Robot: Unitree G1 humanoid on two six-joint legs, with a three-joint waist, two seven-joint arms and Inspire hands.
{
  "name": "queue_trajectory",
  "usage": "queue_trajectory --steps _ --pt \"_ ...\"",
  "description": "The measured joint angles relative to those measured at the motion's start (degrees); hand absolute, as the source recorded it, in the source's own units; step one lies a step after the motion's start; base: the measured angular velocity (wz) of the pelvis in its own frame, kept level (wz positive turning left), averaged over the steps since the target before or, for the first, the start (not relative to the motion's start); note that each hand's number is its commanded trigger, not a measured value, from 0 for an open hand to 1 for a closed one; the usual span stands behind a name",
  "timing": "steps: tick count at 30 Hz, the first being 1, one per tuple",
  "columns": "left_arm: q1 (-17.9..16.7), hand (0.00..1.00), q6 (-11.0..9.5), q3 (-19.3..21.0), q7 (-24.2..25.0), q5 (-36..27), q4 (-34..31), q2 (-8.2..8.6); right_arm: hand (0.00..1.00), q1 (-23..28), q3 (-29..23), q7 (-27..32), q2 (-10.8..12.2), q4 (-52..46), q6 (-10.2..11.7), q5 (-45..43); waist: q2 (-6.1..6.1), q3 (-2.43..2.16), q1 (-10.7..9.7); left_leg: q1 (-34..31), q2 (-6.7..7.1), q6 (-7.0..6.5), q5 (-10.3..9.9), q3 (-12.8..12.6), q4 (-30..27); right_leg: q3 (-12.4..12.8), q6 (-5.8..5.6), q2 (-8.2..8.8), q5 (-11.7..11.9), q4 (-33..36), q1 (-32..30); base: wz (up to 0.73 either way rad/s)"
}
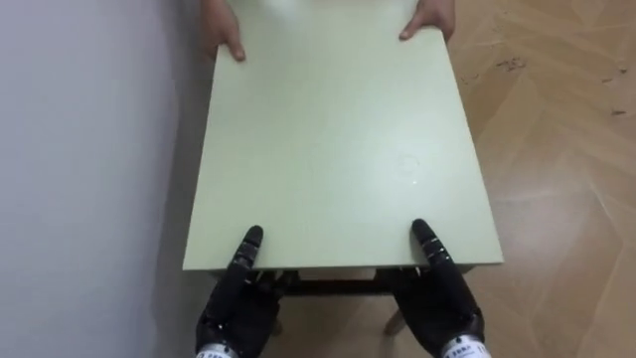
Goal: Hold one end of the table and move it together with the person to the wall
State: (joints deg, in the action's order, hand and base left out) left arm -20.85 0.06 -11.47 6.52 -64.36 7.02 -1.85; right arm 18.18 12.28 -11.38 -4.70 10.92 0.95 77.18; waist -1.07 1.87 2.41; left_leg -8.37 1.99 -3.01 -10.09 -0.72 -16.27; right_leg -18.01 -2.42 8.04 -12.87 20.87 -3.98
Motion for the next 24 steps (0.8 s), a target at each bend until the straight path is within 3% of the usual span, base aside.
queue_trajectory --steps 1,2,3,4,5,8,12,13,14,15,16,17,18,20,24 --pt "0.12 1.0 0.0 -0.06 -0.17 0.0 0.0 -0.18 1.0 -0.01 0.04 0.05 0.06 0.12 0.01 0.01 -0.01 0.01 0.5 0.31 -0.09 0.02 -0.01 2.13 0.23 1.94 -0.21 -0.53 -0.5 0.28 -0.61 -0.09" --pt "0.19 1.0 -0.01 -0.11 -0.18 0.0 -0.01 -0.35 1.0 -0.25 0.29 0.2 0.19 0.21 0.01 -0.03 0.26 0.06 1.5 0.26 -0.1 0.14 -0.07 5.27 0.21 6.22 0.52 -2.74 -0.8 -3.46 -1.63 -0.18" --pt "0.21 1.0 0.07 0.32 -0.26 -0.02 0.14 -0.19 1.0 -0.41 0.62 0.34 -0.12 0.24 0.28 0.09 0.12 -0.04 2.15 0.1 -0.08 1.02 -0.58 6.32 0.01 7.68 1.98 -4.23 2.32 -7.0 -1.68 -0.07" --pt "0.16 1.0 0.26 0.23 -0.62 -0.01 0.13 0.03 1.0 -0.35 0.62 0.35 -0.3 0.26 0.43 0.22 -0.15 -0.02 1.94 0.17 -0.23 1.29 -0.75 6.16 0.13 6.58 2.02 -3.94 2.77 -7.26 -1.03 0.24" --pt "0.15 1.0 0.46 0.14 -0.63 -0.01 0.12 0.03 1.0 -0.3 1.09 0.35 -0.29 0.38 0.86 0.89 -0.06 0.02 1.67 0.57 -0.45 1.39 -0.81 4.46 0.83 5.56 2.05 -4.07 2.76 -7.32 -0.41 0.39" --pt "0.17 1.0 0.98 -0.1 -0.99 0.19 0.14 -0.02 1.0 -0.06 1.81 0.3 -1.56 0.64 1.52 1.37 0.6 0.14 0.87 1.46 -1.52 1.44 -0.74 0.53 1.84 5.18 2.04 -5.12 2.74 -7.42 0.76 0.41" --pt "-0.17 1.0 1.06 -0.58 -1.02 0.02 0.16 -1.1 1.0 0.13 2.36 -0.69 -1.86 1.99 1.91 2.16 1.08 0.03 1.16 2.16 -1.56 1.45 -0.74 2.04 1.85 4.68 2.04 -5.27 2.74 -6.69 1.2 0.07" --pt "-0.26 1.0 1.17 -0.57 -1.02 0.31 0.17 -1.2 1.0 0.21 2.48 -0.94 -1.83 2.57 1.92 2.46 0.95 0.1 1.3 2.97 -2.15 1.45 -0.71 4.66 2.03 3.69 1.98 -5.23 2.57 -3.51 0.18 -0.04" --pt "-0.51 1.0 1.15 -0.6 -1.01 0.54 0.23 -1.64 1.0 0.28 2.72 -1.32 -1.16 3.67 1.95 2.51 1.05 0.11 1.31 3.86 -2.53 1.52 -0.73 9.36 2.09 5.36 2.02 -6.22 1.21 -2.0 -2.0 -0.13" --pt "-0.82 1.0 1.07 -0.4 -0.93 0.64 0.2 -2.12 1.0 0.16 3.37 -1.33 -0.88 4.11 1.97 2.46 1.5 -0.13 1.64 3.65 -2.41 2.03 -1.03 11.96 1.73 8.4 3.43 -7.43 2.88 -9.32 -2.48 -0.14" --pt "-0.95 1.0 1.05 0.18 -0.64 0.64 0.12 -2.37 1.0 0.0 3.73 -1.4 -1.01 4.09 2.18 2.47 1.67 -0.04 1.86 3.19 -2.12 2.79 -1.54 11.9 1.52 8.29 4.87 -7.28 6.82 -11.4 -2.89 0.2" --pt "-1.23 1.0 1.18 0.09 -0.6 0.97 0.34 -1.53 1.0 0.05 4.08 -2.26 -1.66 4.47 2.97 2.86 0.57 -0.35 0.72 2.8 -2.73 3.7 -2.24 10.56 1.79 6.5 4.81 -7.23 6.61 -10.42 -2.71 0.37" --pt "-1.28 1.0 1.2 0.1 -0.6 1.25 0.34 -1.19 1.0 0.16 4.23 -2.55 -1.72 4.47 3.3 3.01 0.38 -0.36 0.36 2.87 -3.12 3.72 -2.23 8.43 2.22 5.92 4.77 -7.19 6.45 -10.03 -2.76 0.51" --pt "-1.13 1.0 1.21 -0.06 -0.43 1.61 0.31 -1.52 1.0 0.37 4.24 -2.59 -2.04 4.56 3.08 3.8 0.56 -0.31 -0.69 3.02 -4.38 3.79 -1.87 0.86 3.18 5.22 4.69 -7.53 6.35 -9.12 -2.53 0.42" --pt "-1.32 1.0 1.28 -0.55 -0.43 2.15 0.42 -1.65 1.0 1.24 3.95 -2.94 -2.34 4.56 2.59 4.57 0.9 -0.28 -0.48 4.19 -4.15 3.63 -1.77 -1.02 3.58 5.65 4.32 -7.4 5.91 -9.1 -1.9 0.04"
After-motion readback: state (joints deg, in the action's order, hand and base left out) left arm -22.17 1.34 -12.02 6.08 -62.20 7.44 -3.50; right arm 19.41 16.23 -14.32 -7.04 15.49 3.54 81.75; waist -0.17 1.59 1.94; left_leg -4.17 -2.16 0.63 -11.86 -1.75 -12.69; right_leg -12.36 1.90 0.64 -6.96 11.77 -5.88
